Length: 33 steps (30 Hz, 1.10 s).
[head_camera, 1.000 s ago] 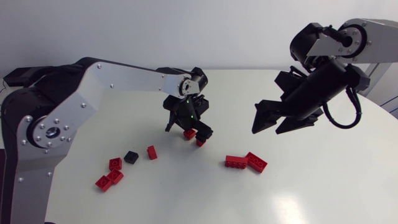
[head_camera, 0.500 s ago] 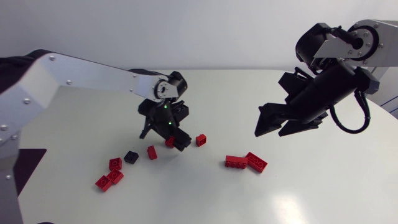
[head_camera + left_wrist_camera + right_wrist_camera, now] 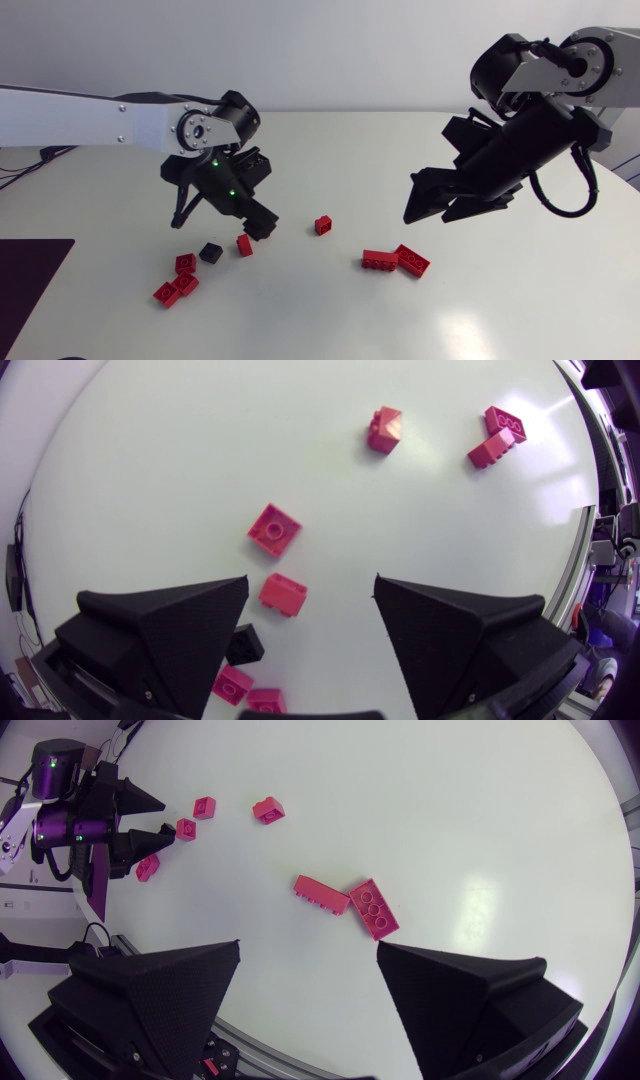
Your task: Sort duplo bricks by size, large to the right and small to the left
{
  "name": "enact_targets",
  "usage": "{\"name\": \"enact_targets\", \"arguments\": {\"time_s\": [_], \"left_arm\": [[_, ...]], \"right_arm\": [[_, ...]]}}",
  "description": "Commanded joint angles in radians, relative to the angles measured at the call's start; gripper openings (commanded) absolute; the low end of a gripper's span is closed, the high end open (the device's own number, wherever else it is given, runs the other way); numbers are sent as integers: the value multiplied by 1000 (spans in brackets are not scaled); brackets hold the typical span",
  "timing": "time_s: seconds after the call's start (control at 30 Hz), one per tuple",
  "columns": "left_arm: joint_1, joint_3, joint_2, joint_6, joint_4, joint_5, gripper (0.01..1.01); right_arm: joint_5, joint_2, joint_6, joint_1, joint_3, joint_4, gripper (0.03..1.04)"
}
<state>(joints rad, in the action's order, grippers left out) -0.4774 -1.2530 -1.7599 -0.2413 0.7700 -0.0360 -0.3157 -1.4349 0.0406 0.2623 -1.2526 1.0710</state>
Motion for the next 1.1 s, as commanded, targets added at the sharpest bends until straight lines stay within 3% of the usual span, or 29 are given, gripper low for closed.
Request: {"name": "enact_targets", "arguments": {"time_s": [0.0, 0.13, 0.3, 0.73, 0.8, 0.93, 1.07], "left_arm": [[-79, -82, -55, 23, -9, 2, 875], [-167, -238, -231, 36, -3, 30, 877], [-193, -404, -398, 43, 29, 87, 875], [-187, -553, -527, 43, 49, 93, 864], [-187, -569, -547, 43, 49, 93, 751], [-182, -580, -566, 57, 43, 94, 338], [-182, -559, -558, 54, 41, 96, 315]], "right_arm": [[-8, 18, 18, 5, 32, 15, 992], [-6, 30, 16, 2, 42, 17, 992], [-5, 39, -5, -29, 47, 20, 992], [-6, 42, -11, -26, 55, 21, 992], [-6, 44, -10, -28, 55, 24, 992], [-6, 53, -15, -34, 53, 40, 992], [-6, 57, -15, -37, 56, 44, 992]]}}
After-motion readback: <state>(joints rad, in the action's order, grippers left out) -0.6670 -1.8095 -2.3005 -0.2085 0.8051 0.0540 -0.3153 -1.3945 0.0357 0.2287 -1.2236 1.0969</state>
